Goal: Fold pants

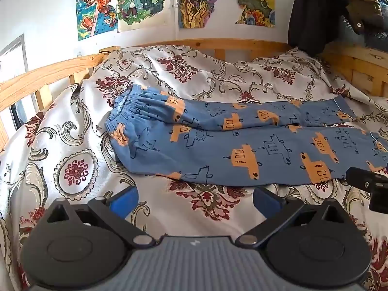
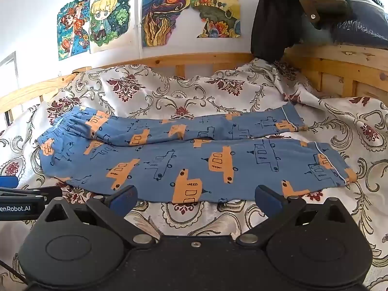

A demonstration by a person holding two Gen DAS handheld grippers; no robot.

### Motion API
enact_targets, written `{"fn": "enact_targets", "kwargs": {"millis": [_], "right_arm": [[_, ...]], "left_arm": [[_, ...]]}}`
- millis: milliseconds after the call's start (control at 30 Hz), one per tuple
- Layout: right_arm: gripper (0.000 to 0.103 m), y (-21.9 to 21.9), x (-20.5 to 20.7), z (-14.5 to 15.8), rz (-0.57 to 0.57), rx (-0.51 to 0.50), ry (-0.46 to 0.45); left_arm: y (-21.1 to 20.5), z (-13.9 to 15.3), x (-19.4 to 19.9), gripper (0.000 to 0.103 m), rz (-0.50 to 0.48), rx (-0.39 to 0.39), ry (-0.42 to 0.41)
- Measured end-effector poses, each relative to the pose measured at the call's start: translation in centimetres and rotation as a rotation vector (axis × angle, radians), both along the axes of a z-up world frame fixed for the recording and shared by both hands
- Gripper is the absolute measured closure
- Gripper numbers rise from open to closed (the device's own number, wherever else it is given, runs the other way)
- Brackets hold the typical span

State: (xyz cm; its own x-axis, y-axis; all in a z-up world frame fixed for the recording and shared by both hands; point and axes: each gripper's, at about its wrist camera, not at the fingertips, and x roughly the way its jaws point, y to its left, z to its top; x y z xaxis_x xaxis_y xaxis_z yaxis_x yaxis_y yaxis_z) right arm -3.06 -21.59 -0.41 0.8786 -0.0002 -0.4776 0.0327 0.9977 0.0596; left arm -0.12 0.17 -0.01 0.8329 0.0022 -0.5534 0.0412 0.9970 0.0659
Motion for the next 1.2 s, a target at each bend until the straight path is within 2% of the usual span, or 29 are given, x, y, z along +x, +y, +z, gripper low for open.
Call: {"fn": "enact_targets", "kwargs": {"millis": [967,1200], "right_arm": [[0.001,0.02,0.07,0.0,0.0,0.002,0.005],[0.001,0.31,-0.31,0.76,-0.004,0.0,0.012]], "left_arm": [[0.23,-0.29,0.15,0.0,-0.002,0.005,0.009],[0.04,-0.34,0.19,0.0,-0.001,0.017,0.022]]}}
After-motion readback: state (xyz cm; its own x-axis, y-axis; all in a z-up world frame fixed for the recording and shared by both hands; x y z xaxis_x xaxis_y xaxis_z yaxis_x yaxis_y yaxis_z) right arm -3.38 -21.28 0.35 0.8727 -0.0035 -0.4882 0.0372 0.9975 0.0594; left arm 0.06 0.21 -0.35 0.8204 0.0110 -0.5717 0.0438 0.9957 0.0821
